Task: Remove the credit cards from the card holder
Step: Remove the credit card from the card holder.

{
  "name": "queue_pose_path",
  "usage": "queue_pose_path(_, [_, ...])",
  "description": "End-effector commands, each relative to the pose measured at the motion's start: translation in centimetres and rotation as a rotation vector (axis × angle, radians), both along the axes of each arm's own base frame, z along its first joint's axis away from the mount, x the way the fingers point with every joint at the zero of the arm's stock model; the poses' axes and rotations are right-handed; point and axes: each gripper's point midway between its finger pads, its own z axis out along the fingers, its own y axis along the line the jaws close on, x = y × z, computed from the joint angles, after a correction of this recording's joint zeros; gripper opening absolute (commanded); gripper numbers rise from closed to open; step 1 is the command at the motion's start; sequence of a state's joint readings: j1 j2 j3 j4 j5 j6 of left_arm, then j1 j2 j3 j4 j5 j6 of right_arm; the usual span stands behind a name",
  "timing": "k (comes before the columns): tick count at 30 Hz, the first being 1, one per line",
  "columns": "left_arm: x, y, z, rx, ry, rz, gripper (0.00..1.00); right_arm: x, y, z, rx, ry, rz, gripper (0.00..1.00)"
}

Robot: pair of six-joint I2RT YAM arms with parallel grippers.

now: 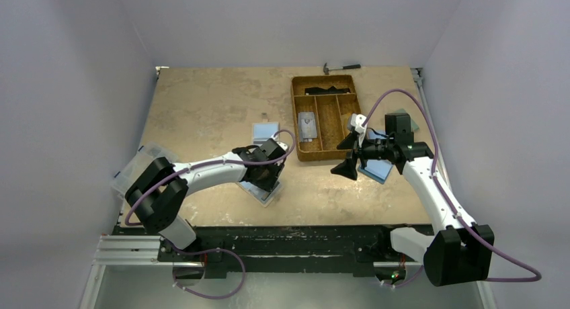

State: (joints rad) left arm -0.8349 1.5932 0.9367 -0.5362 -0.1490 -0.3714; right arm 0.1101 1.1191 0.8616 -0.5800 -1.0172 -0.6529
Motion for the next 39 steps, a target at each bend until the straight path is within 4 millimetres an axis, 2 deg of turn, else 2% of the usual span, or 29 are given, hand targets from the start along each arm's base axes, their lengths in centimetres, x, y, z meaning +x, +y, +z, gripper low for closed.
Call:
queue_pose_path(1, [0.1,3.5,-2.0,0.083,0.021,0.120,0.39,-0.4,0.2,1.1,0.022,-0.033,0.028,0.99])
queue_pose_path(13, [1.6,3.9,0.5,0.017,-0.044,0.190,0.00,-0.6,0.2,1.2,0.025,-0.033,0.035,0.99])
queue_pose_path(18, [1.8,3.9,1.0,-0.016,-0.049,0.196,0.00,-0.6,0.2,1.1,0.025,-0.032,0.037,0.99])
queue_pose_path(30, [1.8,1.1,3.9,-0.329,-0.029,0.223,0.00,-0.7,0.2,1.0,0.021,-0.029,0.045,0.99])
queue_pose_path(33, [1.3,1.8,3.6,-0.300,-0.014,0.234,0.00,-1.1,0.5,0.6,0.034,-0.021,0.061,0.99])
queue_pose_path(36, [1.3,3.2,3.8,-0.279,-0.055,0.308,0.30,-1.5,1.5,0.3,0.044,-0.006,0.097,0.99])
queue_pose_path(39, [0.9,3.2,5.1,-0.424,-0.114,0.411,0.42,-1.7,3.6,-0.1,0.021,0.025,0.135,0.99])
